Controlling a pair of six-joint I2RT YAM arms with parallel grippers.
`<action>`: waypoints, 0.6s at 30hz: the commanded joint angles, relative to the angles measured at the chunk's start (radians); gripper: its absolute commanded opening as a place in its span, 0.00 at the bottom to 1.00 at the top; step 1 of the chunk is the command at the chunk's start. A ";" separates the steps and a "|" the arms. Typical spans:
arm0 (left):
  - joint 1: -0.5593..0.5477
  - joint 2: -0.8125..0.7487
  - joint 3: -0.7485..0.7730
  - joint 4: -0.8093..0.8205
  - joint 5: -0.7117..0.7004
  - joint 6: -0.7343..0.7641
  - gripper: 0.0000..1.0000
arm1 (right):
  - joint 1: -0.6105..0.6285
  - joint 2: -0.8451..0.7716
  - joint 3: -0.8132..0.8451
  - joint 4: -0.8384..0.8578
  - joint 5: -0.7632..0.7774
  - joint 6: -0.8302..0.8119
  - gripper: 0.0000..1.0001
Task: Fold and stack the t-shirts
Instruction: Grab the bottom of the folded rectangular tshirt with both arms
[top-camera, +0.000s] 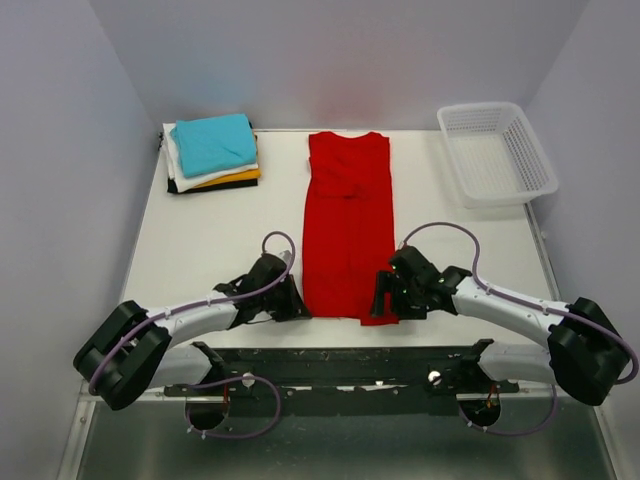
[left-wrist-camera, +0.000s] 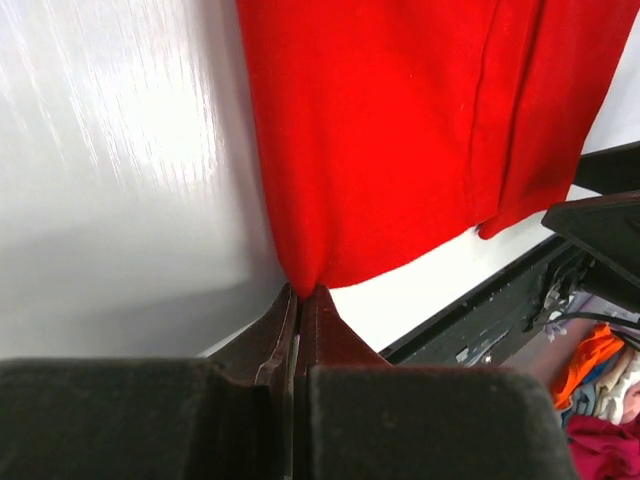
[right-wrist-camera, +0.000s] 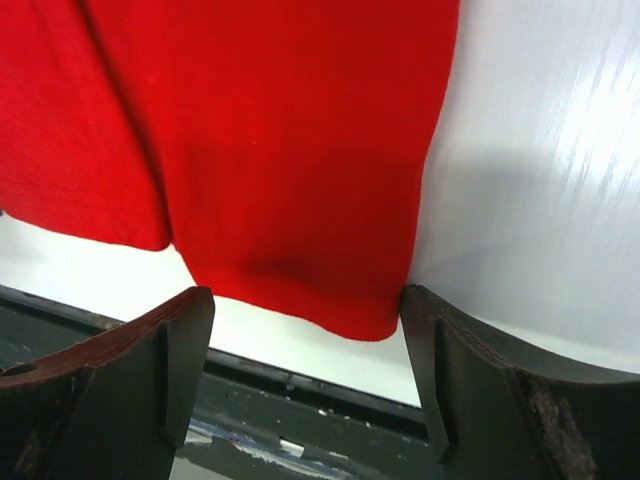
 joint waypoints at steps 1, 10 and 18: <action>-0.039 -0.025 -0.086 -0.123 -0.073 -0.035 0.00 | 0.018 -0.024 -0.022 -0.066 -0.023 0.041 0.79; -0.070 -0.120 -0.097 -0.163 -0.099 -0.046 0.00 | 0.018 -0.025 -0.043 -0.114 0.009 0.051 0.27; -0.220 -0.316 -0.135 -0.251 -0.056 -0.088 0.00 | 0.033 -0.160 -0.103 -0.137 -0.138 0.074 0.03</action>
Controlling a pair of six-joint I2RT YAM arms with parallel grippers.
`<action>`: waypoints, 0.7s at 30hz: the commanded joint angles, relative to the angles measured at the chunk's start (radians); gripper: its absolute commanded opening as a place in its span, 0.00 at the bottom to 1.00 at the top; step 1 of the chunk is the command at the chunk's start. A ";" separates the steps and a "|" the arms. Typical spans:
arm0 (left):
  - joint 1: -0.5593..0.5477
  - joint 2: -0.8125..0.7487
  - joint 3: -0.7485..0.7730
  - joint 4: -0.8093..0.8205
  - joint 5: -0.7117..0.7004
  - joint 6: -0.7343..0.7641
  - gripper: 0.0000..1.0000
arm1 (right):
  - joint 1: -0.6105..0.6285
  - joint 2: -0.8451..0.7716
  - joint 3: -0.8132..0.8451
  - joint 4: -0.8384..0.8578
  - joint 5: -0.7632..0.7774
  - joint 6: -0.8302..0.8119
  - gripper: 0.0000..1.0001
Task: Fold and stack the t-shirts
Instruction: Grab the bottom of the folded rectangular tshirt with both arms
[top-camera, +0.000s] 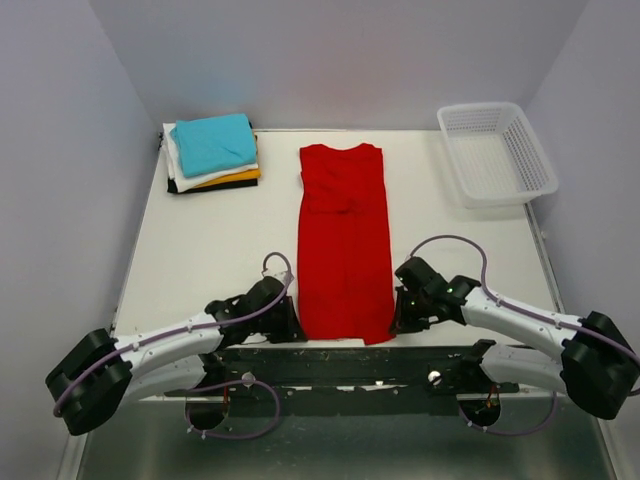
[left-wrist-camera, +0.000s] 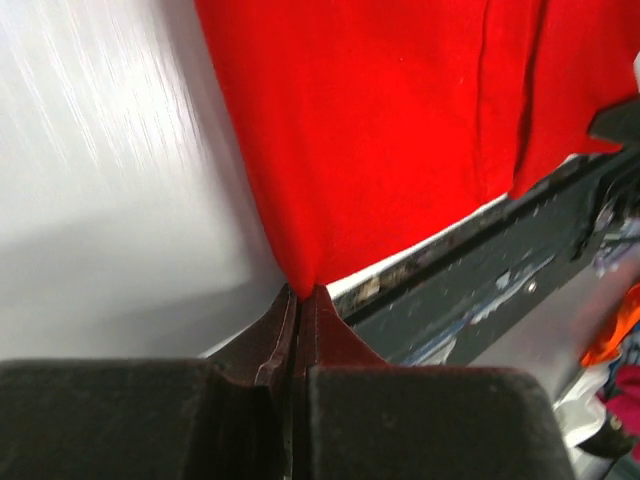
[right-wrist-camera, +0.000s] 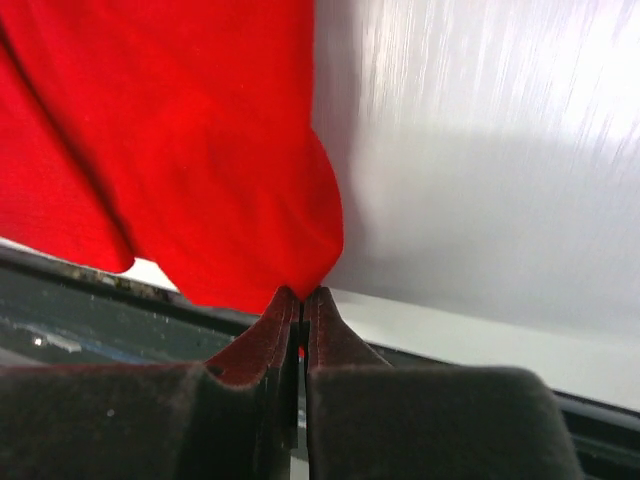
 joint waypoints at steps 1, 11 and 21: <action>-0.064 -0.133 -0.046 -0.130 0.024 -0.021 0.00 | 0.017 -0.105 -0.027 -0.062 -0.087 0.029 0.02; -0.040 -0.135 0.131 -0.118 -0.018 0.060 0.00 | 0.016 -0.162 0.107 0.068 0.044 -0.037 0.01; 0.224 0.147 0.399 -0.052 0.005 0.154 0.00 | -0.037 0.127 0.383 0.174 0.439 -0.066 0.01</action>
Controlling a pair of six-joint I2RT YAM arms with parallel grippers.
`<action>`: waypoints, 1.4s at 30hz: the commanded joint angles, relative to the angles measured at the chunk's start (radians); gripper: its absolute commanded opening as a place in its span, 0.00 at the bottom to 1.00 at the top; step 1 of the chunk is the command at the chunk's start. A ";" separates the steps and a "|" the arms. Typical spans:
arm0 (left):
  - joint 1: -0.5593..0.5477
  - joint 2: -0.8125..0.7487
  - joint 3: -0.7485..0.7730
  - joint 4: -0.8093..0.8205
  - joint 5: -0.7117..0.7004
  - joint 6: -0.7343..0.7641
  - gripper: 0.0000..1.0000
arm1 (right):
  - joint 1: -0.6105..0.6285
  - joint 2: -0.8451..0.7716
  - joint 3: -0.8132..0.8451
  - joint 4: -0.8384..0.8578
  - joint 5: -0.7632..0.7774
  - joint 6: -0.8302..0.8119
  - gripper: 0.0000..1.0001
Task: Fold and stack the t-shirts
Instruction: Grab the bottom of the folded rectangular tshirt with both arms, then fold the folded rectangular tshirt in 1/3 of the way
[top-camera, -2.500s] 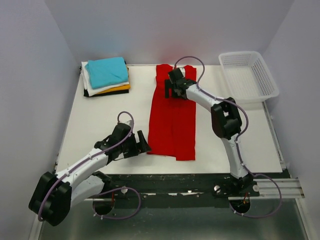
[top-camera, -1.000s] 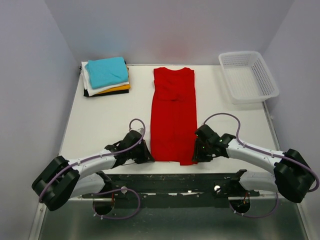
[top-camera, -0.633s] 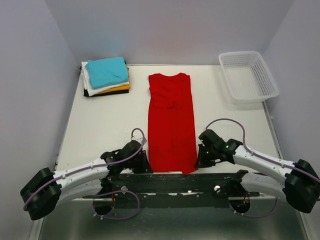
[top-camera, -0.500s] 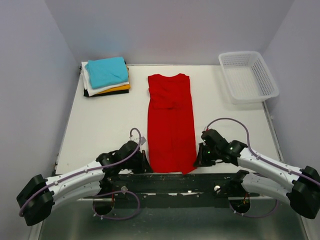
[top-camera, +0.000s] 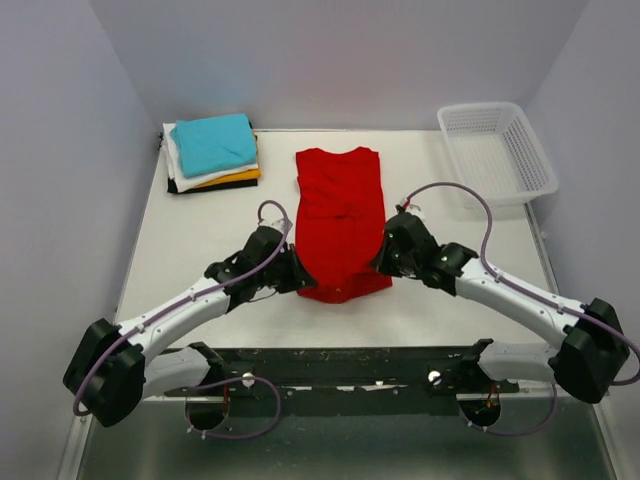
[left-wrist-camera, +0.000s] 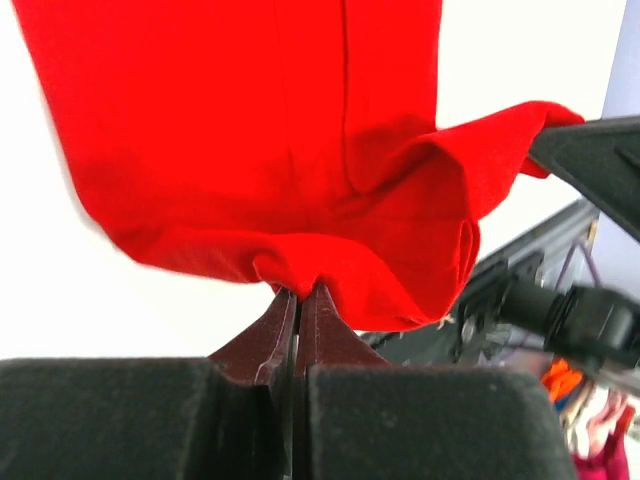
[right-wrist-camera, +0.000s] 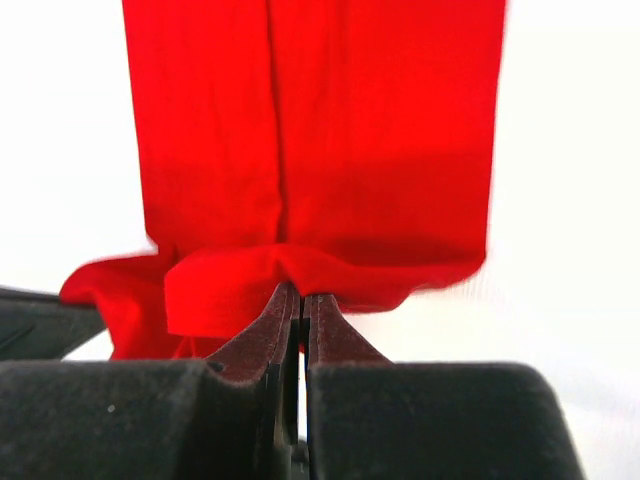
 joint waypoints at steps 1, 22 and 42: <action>0.102 0.108 0.145 -0.003 -0.009 0.087 0.00 | -0.065 0.125 0.108 0.099 0.176 -0.045 0.01; 0.349 0.673 0.700 -0.163 0.026 0.263 0.00 | -0.337 0.593 0.339 0.410 -0.009 -0.196 0.01; 0.367 0.531 0.492 -0.053 0.150 0.273 0.99 | -0.385 0.486 0.206 0.360 -0.074 -0.143 1.00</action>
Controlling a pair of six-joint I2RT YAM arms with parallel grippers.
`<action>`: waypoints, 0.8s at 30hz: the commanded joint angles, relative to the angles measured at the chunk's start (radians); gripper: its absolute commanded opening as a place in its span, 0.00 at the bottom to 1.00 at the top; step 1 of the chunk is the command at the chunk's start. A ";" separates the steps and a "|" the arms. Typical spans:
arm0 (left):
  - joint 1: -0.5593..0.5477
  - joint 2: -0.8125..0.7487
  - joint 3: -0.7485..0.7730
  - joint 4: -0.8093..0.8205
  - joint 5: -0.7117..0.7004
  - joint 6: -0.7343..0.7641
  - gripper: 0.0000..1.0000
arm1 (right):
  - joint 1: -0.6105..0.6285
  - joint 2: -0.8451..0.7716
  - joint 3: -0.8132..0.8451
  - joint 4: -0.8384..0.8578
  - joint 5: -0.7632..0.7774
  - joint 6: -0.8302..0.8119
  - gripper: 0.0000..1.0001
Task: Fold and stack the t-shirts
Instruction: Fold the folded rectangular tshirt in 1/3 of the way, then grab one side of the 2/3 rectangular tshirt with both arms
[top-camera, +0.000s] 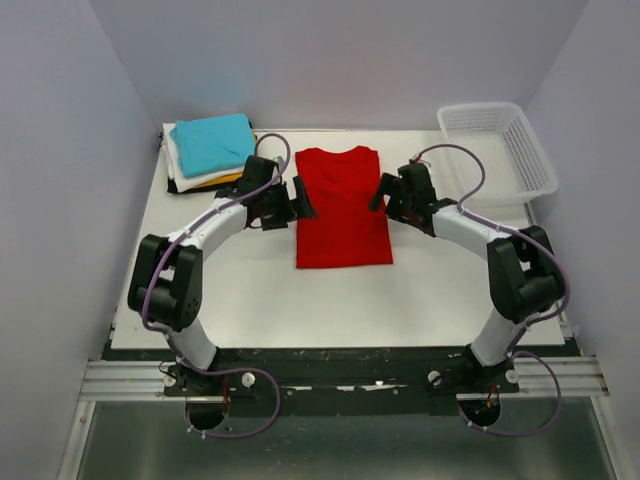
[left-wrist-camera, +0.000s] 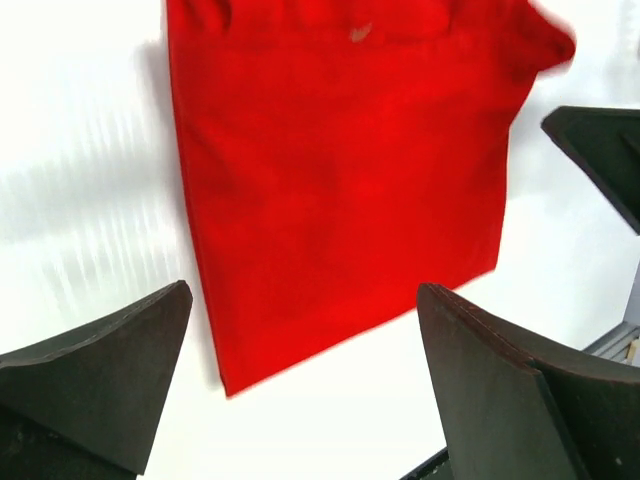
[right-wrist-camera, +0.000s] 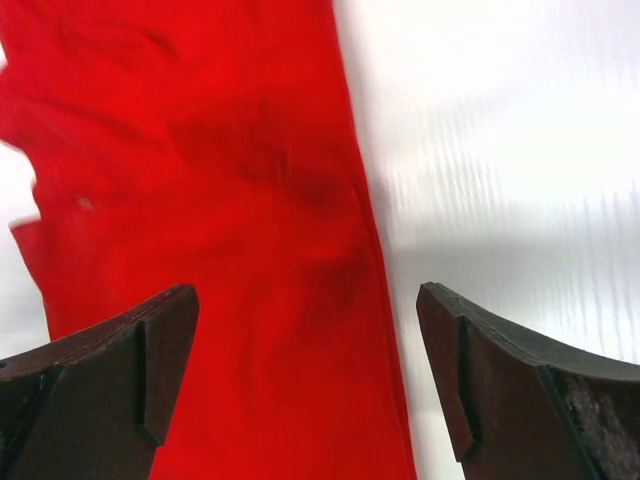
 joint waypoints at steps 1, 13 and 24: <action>-0.017 -0.184 -0.268 0.095 0.036 -0.056 0.99 | -0.003 -0.169 -0.203 -0.021 -0.043 0.060 1.00; -0.038 -0.230 -0.520 0.193 0.027 -0.134 0.84 | -0.003 -0.329 -0.463 0.039 -0.230 0.123 0.98; -0.071 -0.112 -0.463 0.165 -0.001 -0.139 0.20 | -0.003 -0.262 -0.463 0.046 -0.226 0.142 0.77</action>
